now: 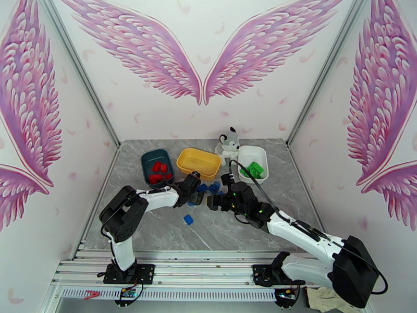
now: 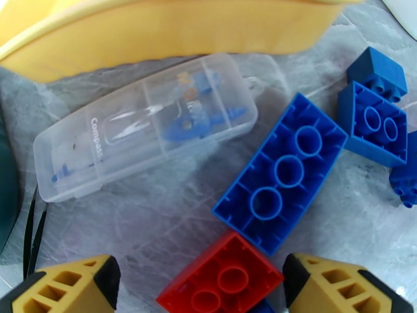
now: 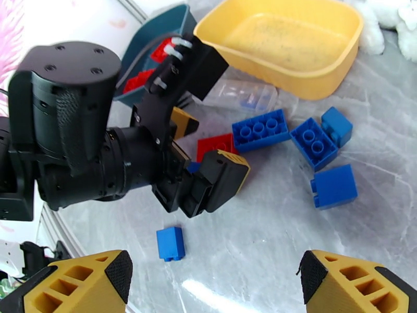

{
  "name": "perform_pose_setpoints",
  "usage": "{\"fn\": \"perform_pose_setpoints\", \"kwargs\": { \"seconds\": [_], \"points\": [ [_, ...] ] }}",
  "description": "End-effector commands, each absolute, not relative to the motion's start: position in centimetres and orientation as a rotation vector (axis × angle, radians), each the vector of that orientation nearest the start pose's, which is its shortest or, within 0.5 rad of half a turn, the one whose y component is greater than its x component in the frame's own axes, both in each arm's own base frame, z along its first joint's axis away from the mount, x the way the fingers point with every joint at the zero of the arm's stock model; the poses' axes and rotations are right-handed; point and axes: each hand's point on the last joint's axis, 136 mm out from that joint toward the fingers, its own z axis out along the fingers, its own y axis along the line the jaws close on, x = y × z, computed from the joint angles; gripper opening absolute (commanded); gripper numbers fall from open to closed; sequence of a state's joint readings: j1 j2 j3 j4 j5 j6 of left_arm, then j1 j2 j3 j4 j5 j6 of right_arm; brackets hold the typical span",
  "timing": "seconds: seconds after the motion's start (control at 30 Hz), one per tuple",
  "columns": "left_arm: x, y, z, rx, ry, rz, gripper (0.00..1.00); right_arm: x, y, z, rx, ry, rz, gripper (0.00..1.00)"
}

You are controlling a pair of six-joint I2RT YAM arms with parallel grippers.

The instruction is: Sort the legos into containers by color

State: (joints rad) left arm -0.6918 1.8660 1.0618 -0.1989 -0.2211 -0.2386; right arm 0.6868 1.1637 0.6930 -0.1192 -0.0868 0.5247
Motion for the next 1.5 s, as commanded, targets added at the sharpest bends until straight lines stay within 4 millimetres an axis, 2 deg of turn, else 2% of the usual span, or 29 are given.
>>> {"fn": "perform_pose_setpoints", "kwargs": {
  "seconds": [0.0,0.13,0.33,0.57,0.9,1.07,1.17,1.47],
  "points": [
    [36.0,-25.7,2.5,0.508,2.494,-0.13,0.81,27.3,23.5,15.4,-0.201,2.277,0.735,0.91],
    [35.5,-26.7,2.4,0.548,2.497,-0.188,0.75,27.5,23.6,15.0,-0.198,2.291,0.741,0.91],
    [35.2,-27.0,2.6,0.558,2.5,-0.217,0.63,27.6,23.6,14.9,-0.194,2.297,0.746,0.91],
    [34.3,-27.6,3.0,0.582,2.5,-0.234,0.55,27.6,23.6,14.9,-0.191,2.297,0.751,0.91],
    [34.5,-27.4,2.4,0.605,2.494,-0.012,0.47,27.7,22.7,15.0,-0.155,2.289,0.728,0.91],
    [34.8,-27.5,2.5,0.575,2.482,-0.019,0.4,27.7,22.5,15.1,-0.147,2.283,0.729,0.91],
    [34.9,-28.0,2.6,0.567,2.472,-0.039,0.4,27.7,22.5,15.0,-0.146,2.287,0.732,0.91],
    [35.3,-29.4,2.2,0.556,2.475,-0.087,0.48,27.8,22.4,15.0,-0.139,2.288,0.738,0.91]
  ]
}}
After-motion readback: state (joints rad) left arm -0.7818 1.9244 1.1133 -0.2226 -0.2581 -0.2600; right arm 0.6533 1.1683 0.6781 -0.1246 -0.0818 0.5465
